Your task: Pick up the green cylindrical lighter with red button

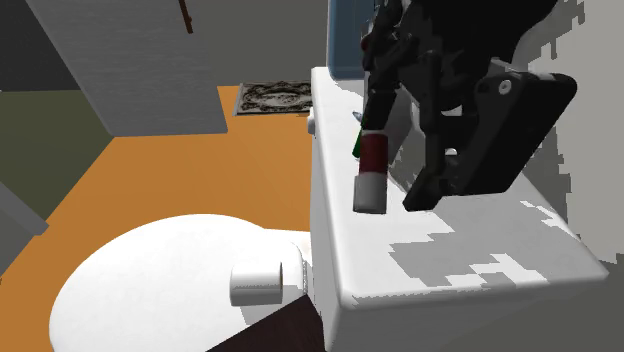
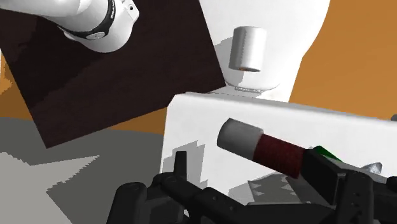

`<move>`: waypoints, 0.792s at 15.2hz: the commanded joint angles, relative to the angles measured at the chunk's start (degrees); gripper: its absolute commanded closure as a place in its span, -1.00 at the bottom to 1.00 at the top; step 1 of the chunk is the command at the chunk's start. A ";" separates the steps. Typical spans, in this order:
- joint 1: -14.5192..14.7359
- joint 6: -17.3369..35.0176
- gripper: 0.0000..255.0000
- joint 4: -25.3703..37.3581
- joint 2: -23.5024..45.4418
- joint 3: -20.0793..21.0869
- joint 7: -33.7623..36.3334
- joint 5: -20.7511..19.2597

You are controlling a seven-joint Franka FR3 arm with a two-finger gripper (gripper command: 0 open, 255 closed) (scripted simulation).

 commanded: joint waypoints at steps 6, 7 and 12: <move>-6.04 5.20 -1.00 7.78 7.25 10.54 25.81 7.55; -7.10 6.11 -1.00 9.21 8.64 12.06 29.38 8.10; -8.68 9.71 -1.00 9.10 10.59 14.97 34.60 9.15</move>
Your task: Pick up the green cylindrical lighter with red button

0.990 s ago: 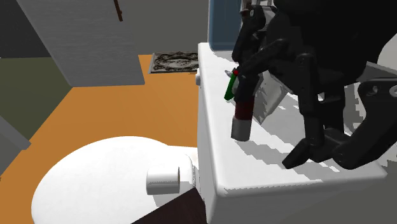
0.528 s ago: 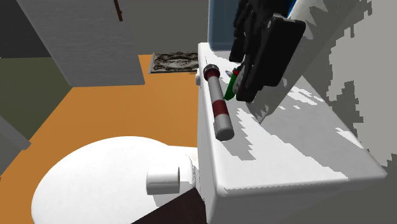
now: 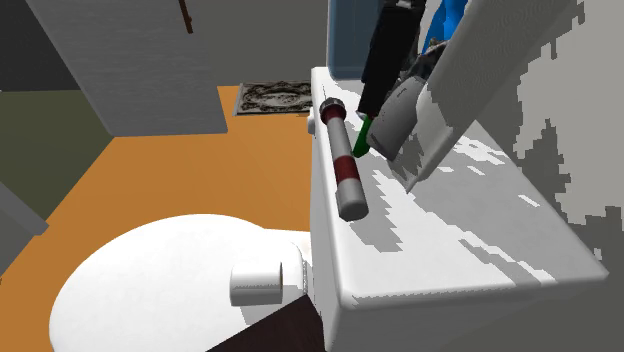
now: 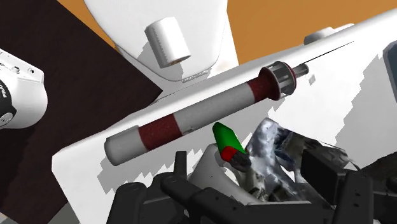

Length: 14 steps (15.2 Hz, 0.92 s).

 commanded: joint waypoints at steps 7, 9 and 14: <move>0.13 4.17 1.00 -4.21 -0.13 1.16 -0.55 0.86; 0.15 4.13 1.00 -4.21 -0.17 1.15 -0.54 0.87; 0.19 4.24 1.00 -4.35 -0.23 1.21 -0.51 0.93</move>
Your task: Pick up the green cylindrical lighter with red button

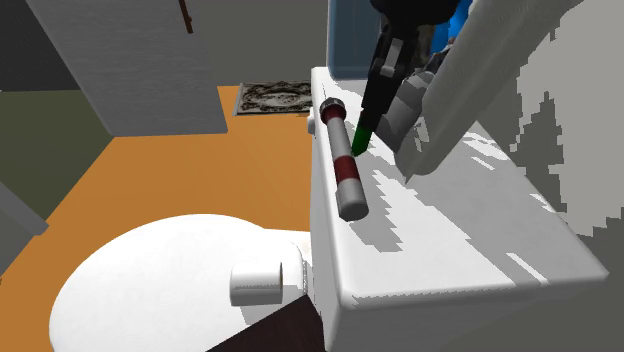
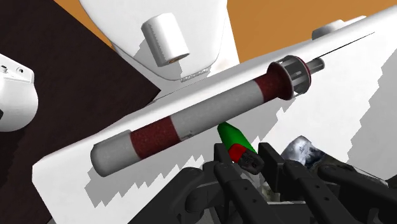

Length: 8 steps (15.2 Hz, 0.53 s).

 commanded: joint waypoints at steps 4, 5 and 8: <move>-0.15 -1.57 1.00 1.66 0.28 -0.34 0.36 -0.40; -0.22 -2.28 1.00 2.47 0.38 -0.50 0.53 -0.56; -0.42 -4.37 1.00 4.94 0.75 -0.97 1.06 -1.03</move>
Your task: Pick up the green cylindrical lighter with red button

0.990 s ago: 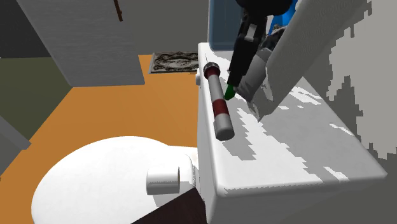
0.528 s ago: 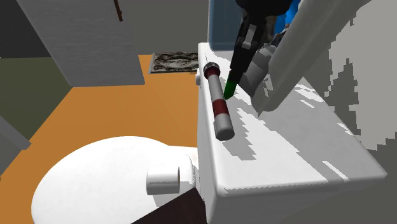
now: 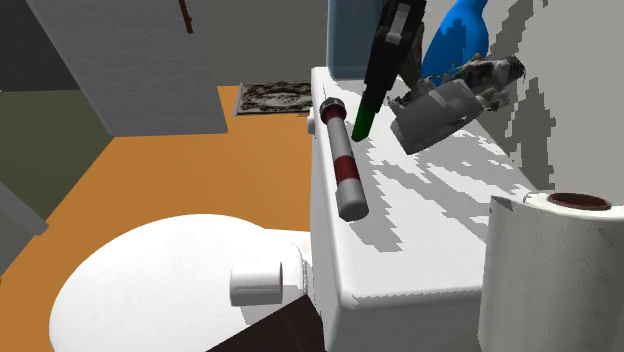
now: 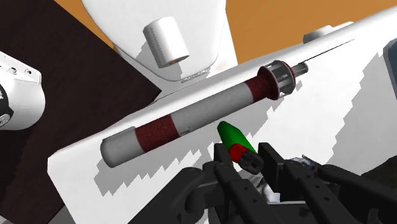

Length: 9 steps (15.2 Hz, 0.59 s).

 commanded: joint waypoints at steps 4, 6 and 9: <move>-0.39 -3.53 1.00 4.42 0.90 -0.72 0.91 -0.83; -0.54 -4.90 1.00 6.22 1.32 -0.95 1.30 -1.12; -0.76 -6.95 1.00 9.01 2.04 -1.25 1.92 -1.56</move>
